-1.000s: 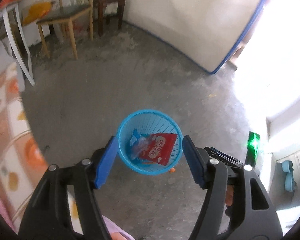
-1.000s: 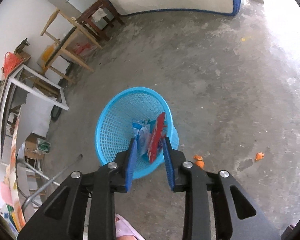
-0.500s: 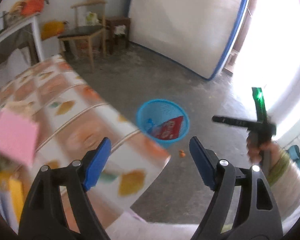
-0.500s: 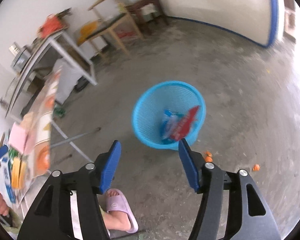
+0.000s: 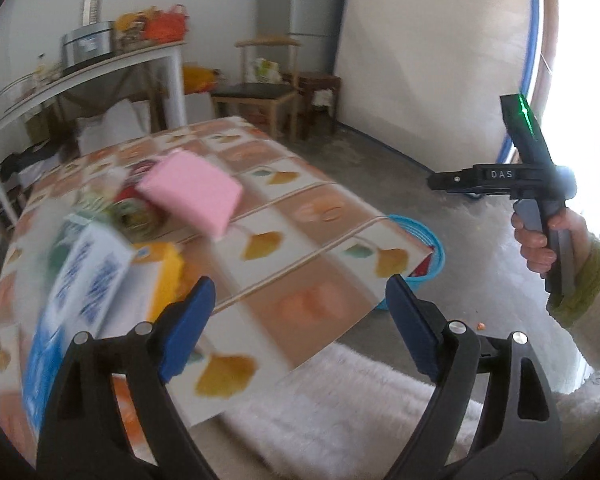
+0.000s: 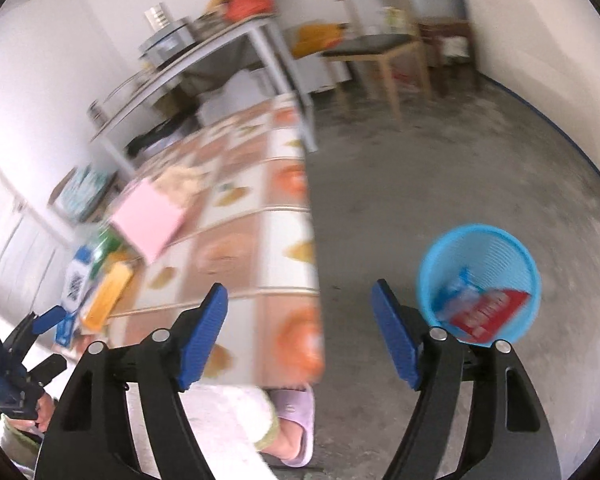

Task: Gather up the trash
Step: 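Move both tools back toward the table, then grasp the blue toothpaste box with the left tool while the right tool grasps the pink sponge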

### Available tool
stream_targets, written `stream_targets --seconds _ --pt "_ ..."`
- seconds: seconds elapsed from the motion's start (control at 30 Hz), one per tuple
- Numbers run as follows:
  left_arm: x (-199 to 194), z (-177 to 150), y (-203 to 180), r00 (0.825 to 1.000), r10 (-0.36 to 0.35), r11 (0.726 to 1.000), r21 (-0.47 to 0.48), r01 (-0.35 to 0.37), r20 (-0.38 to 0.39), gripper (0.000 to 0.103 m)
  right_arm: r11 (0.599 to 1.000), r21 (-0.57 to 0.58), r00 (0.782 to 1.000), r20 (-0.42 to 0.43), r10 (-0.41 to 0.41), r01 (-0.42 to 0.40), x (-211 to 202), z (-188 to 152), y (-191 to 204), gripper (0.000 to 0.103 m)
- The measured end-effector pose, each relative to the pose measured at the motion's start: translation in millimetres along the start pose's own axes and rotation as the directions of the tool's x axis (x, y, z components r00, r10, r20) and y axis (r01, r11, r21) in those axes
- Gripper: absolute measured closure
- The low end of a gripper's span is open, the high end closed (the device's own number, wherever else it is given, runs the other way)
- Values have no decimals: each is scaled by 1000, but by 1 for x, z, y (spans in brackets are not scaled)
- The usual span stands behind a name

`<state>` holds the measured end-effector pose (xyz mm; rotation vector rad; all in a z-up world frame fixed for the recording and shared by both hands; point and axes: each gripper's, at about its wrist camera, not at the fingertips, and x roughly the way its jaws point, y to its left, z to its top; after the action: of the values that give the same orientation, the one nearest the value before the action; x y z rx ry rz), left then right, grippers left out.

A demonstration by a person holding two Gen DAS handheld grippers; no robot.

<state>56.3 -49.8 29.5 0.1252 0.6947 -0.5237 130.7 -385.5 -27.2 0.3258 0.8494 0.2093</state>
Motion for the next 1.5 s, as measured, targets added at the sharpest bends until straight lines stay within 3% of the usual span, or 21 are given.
stream_targets --seconds 0.17,0.3,0.43,0.53,0.7,0.8,0.87,0.97,1.23,1.33,1.5 --pt "-24 -17 29 998 45 997 -62 -42 37 20 986 -135 994 -55 90 -97 33 20 74 27" --pt "-44 -28 53 994 81 989 -127 -71 76 20 947 -286 989 -68 135 -149 54 33 138 15" --pt "-59 -35 73 988 101 981 -178 -79 114 20 885 -449 992 -58 113 -128 83 46 192 11" --pt "-66 -39 88 984 111 975 -205 -81 141 20 840 -538 997 -58 51 -74 116 56 218 10" --pt "-73 -48 109 980 120 967 -242 -80 156 19 796 -605 995 -95 -31 -33 165 68 233 10" --pt "-75 -53 121 980 128 961 -264 -84 153 19 783 -620 992 -119 -38 -44 182 71 237 10" --pt "-76 -57 128 979 140 956 -279 -95 148 19 787 -615 991 -128 -42 -46 188 71 239 11" --pt "-78 -64 140 978 157 946 -306 -108 138 19 798 -601 992 -125 -34 -49 186 70 238 22" --pt "-75 -72 174 980 173 934 -332 -132 99 19 825 -565 996 -81 -39 -14 152 57 232 24" --pt "-64 -73 180 989 135 948 -298 -110 66 19 847 -531 996 -90 -15 -35 134 54 225 24" --pt "-40 -76 181 986 163 949 -266 -168 -39 19 897 -427 987 -148 55 -114 110 43 207 25"
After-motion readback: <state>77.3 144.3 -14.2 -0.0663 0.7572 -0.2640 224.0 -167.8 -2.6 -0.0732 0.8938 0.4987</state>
